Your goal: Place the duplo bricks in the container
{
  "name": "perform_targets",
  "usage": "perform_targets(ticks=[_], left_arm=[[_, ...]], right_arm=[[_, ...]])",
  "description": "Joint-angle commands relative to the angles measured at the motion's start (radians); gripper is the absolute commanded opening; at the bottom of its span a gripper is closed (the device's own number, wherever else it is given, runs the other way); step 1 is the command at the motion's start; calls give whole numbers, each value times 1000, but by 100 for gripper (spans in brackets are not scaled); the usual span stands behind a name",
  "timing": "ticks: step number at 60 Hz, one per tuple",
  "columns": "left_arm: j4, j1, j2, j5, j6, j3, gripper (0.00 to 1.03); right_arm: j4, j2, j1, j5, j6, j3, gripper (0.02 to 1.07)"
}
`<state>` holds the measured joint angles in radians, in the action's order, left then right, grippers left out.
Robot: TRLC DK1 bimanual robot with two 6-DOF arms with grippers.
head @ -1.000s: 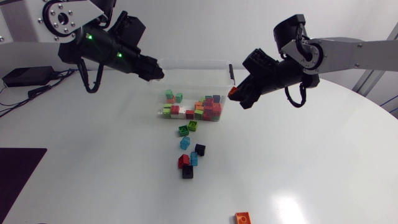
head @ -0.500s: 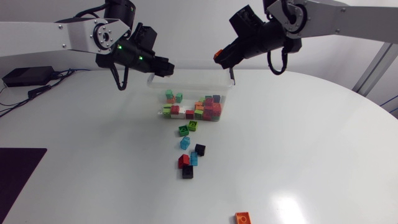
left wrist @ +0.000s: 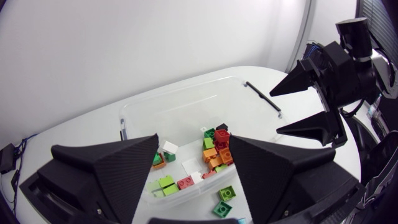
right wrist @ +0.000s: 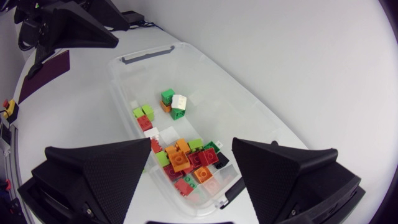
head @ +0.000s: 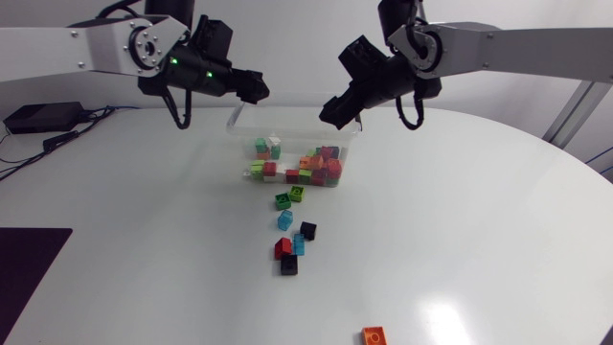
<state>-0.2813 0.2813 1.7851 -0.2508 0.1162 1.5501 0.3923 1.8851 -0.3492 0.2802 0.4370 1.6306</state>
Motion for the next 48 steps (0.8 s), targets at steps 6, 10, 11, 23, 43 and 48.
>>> perform_targets(ticks=[6,10,11,23,43,48], left_arm=[[-13,-1,-220,-82,69,-157,86],[-58,10,-273,-100,123,-206,86],[-65,16,-286,-108,137,-222,86],[-191,93,-431,-139,407,-459,86],[-222,160,-454,-139,646,-703,86],[-193,177,-392,-139,668,-734,86]], right_arm=[[-1,-207,27,43,77,-204,103],[19,-277,33,73,118,-287,103],[25,-299,33,76,134,-311,103],[105,-538,-1,94,309,-615,103],[338,-782,-172,7,417,-859,103],[338,-782,-221,-35,411,-910,103]])
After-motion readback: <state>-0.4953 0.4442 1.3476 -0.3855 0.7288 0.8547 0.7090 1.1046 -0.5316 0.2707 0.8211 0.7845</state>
